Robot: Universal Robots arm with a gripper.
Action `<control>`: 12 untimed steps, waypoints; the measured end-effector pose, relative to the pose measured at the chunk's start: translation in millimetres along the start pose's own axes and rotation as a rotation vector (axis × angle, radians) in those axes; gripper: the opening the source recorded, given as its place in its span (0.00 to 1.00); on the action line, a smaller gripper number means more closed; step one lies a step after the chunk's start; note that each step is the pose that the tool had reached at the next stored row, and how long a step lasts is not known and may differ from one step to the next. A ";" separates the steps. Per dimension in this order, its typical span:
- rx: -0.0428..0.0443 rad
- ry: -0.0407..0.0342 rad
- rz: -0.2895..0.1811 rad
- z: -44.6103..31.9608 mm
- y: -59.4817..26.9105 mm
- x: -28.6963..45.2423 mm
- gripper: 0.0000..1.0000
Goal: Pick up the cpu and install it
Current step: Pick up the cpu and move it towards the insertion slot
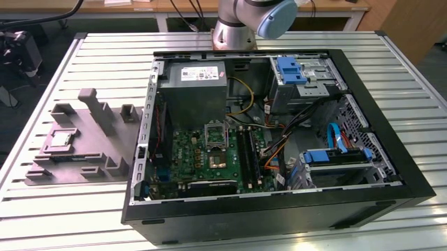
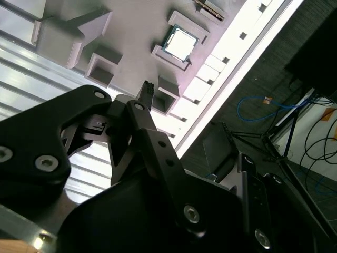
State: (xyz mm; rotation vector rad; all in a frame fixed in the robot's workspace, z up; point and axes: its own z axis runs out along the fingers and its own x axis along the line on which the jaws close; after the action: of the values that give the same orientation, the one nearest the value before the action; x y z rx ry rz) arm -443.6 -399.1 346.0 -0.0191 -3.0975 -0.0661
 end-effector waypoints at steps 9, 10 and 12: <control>0.0000 0.0000 -0.001 5.2 -1.9 -0.2 0.65; 0.0000 0.0000 -0.002 7.0 -2.8 -0.2 0.65; 0.0003 0.0003 -0.007 9.7 -4.7 -0.2 0.65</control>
State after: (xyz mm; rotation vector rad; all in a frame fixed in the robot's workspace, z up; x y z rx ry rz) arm -443.8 -403.4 336.1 -0.0087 -3.0974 -0.0659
